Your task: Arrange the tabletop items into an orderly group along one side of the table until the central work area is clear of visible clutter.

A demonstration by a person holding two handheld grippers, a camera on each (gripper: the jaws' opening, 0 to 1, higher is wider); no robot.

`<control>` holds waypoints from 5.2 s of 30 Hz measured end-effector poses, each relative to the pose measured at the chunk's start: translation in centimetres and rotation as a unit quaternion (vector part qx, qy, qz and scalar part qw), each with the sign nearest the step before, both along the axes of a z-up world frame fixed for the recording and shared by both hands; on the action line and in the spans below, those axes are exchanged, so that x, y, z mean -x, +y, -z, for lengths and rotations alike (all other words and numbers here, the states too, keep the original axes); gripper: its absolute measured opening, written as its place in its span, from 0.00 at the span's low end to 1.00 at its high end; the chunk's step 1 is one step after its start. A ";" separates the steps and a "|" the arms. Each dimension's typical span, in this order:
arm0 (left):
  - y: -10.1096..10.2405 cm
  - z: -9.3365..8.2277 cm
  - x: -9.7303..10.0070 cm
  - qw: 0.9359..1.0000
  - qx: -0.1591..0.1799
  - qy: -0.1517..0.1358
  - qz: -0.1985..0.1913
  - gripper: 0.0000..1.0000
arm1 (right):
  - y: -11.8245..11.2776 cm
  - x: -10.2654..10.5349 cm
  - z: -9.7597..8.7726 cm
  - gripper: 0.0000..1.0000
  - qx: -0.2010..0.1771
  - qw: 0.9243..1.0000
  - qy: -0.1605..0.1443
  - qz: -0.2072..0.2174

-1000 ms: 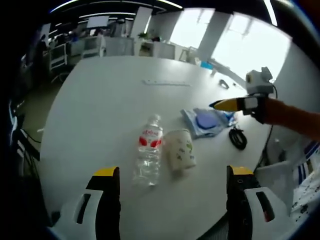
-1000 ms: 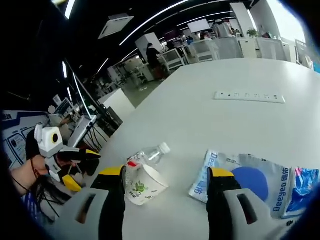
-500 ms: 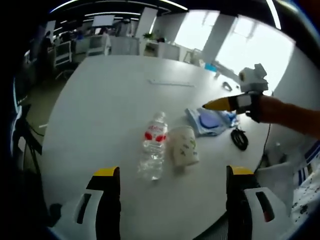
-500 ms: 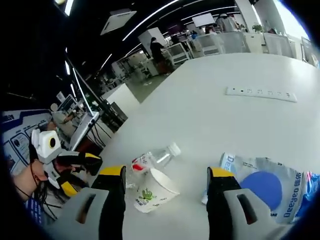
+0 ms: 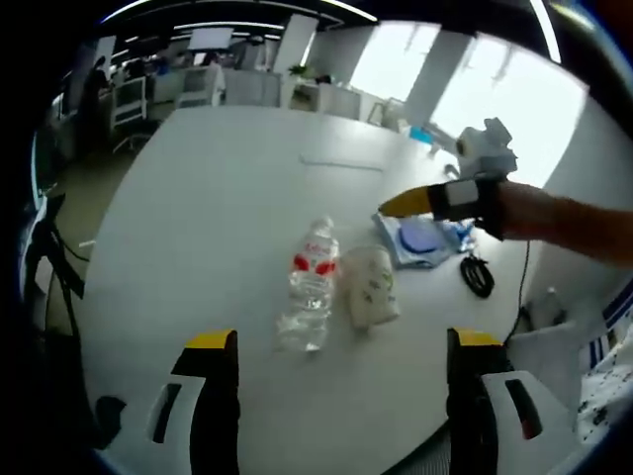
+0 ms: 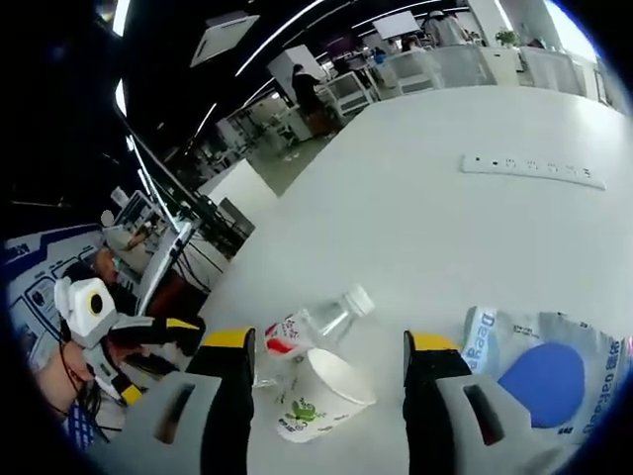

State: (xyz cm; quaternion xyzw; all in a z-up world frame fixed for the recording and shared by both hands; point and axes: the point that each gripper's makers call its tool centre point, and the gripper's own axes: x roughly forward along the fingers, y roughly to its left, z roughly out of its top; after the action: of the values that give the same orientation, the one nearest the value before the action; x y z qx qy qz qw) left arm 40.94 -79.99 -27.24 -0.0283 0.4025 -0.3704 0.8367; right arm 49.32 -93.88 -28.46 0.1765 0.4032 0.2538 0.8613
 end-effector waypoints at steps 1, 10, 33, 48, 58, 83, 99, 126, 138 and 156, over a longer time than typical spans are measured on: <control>0.0 0.0 0.0 1.000 0.001 0.001 0.000 0.83 | 0.1 -0.1 0.1 0.60 0.000 1.000 0.001 0.001; -0.2 0.2 -0.3 1.000 0.007 0.002 -0.003 0.82 | 0.9 -1.2 1.7 0.56 -0.016 0.999 0.038 0.029; -0.7 1.8 -1.0 1.000 0.021 0.010 -0.001 0.80 | 1.5 -3.1 4.8 0.45 -0.055 0.985 0.113 0.118; -0.9 2.4 -1.4 1.000 0.027 0.013 0.000 0.80 | 2.3 -3.9 5.9 0.39 -0.090 0.976 0.132 0.147; -1.1 2.8 -2.0 1.000 0.026 0.016 0.006 0.79 | 2.1 -4.4 6.9 0.33 -0.106 0.971 0.139 0.160; -2.0 3.6 -3.2 0.999 0.022 0.022 0.027 0.76 | 2.6 -4.8 7.0 0.22 -0.142 0.966 0.133 0.171; -1.9 4.0 -3.8 0.999 0.026 0.024 0.027 0.73 | 2.5 -4.8 6.7 0.21 -0.144 0.966 0.120 0.177; -1.6 3.4 -5.2 0.998 0.032 0.013 0.048 0.71 | 3.5 -5.0 4.2 0.20 -0.132 0.981 0.060 0.131; -3.4 3.2 -6.8 0.993 0.063 0.022 0.098 0.67 | 4.7 -5.0 2.3 0.20 -0.129 0.988 0.006 0.080; -5.7 4.9 -6.9 0.974 0.115 0.088 0.177 0.54 | 6.1 -5.3 0.6 0.20 -0.130 0.990 -0.051 0.005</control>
State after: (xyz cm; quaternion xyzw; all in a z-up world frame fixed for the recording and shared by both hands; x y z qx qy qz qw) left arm 47.86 -85.72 -32.10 -0.0853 0.4282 -0.5522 0.7103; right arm 54.62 -87.79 -29.09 0.2754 0.3213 0.3083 0.8520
